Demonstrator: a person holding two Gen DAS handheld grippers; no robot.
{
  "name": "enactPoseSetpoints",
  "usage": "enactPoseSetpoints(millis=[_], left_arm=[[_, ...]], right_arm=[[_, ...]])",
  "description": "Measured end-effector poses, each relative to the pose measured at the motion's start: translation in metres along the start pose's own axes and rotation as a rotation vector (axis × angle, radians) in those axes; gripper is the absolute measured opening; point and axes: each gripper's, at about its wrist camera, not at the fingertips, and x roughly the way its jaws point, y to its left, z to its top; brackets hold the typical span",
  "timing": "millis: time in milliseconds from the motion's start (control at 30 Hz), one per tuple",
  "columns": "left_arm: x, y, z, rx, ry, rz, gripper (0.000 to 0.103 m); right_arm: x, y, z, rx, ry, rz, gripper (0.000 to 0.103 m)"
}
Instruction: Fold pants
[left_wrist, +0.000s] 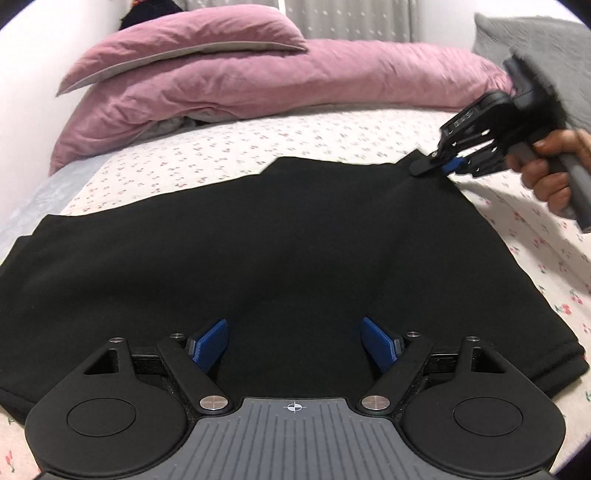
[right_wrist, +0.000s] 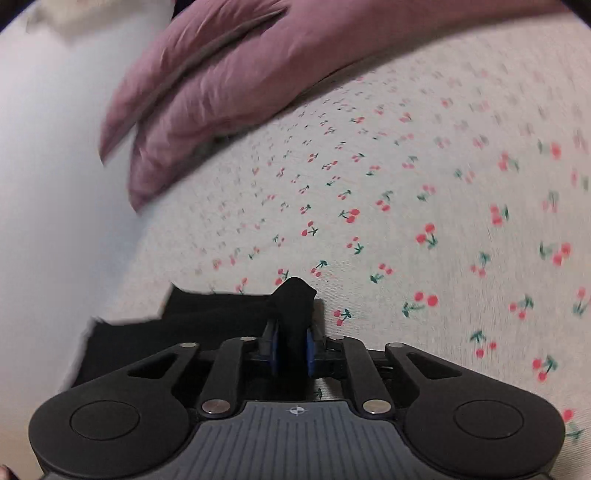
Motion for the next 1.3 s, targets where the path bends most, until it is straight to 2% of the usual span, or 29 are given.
enactPoseSetpoints(millis=[33,67,100,167,300,433,600,700,800,900,1033,1200,1300], left_arm=[[-0.002,0.0,0.001,-0.007,0.015,-0.006,0.081],[-0.004,0.0,0.002,-0.015,0.025,-0.008,0.081],[-0.007,-0.002,0.002,-0.016,0.028,-0.012,0.081],[-0.016,-0.014,0.0,0.018,0.001,-0.055,0.081],[-0.033,-0.048,-0.009,0.136,-0.073,-0.171,0.081],[-0.04,-0.079,-0.012,0.199,-0.085,-0.256,0.081],[-0.04,-0.101,-0.013,0.254,-0.081,-0.347,0.081],[-0.036,-0.111,-0.015,0.285,-0.076,-0.324,0.081],[-0.037,-0.113,-0.02,0.296,-0.095,-0.324,0.081],[-0.037,-0.118,-0.023,0.334,-0.128,-0.328,0.081],[-0.039,-0.127,-0.025,0.375,-0.171,-0.328,0.081],[-0.039,-0.138,-0.027,0.4,-0.215,-0.251,0.081],[-0.036,-0.136,-0.027,0.357,-0.221,-0.174,0.064]], right_arm=[[-0.005,-0.004,0.0,0.038,-0.005,0.006,0.03],[-0.011,-0.004,0.0,0.05,-0.015,0.01,0.037],[-0.018,-0.002,-0.001,0.041,-0.017,0.014,0.048],[-0.029,0.001,-0.005,0.011,0.012,0.036,0.056],[-0.038,0.004,-0.02,0.006,0.097,0.049,0.055],[-0.039,0.006,-0.031,0.045,0.208,0.035,0.044],[-0.042,0.016,-0.056,0.052,0.393,0.111,0.04],[-0.039,0.029,-0.087,0.022,0.504,0.165,0.035],[-0.042,0.042,-0.116,-0.025,0.589,0.206,0.024],[-0.053,0.046,-0.122,-0.029,0.582,0.209,0.016],[-0.062,0.042,-0.117,0.041,0.565,0.266,0.014],[-0.067,0.052,-0.11,0.034,0.546,0.294,0.014],[-0.075,0.048,-0.105,0.037,0.529,0.303,0.022]])
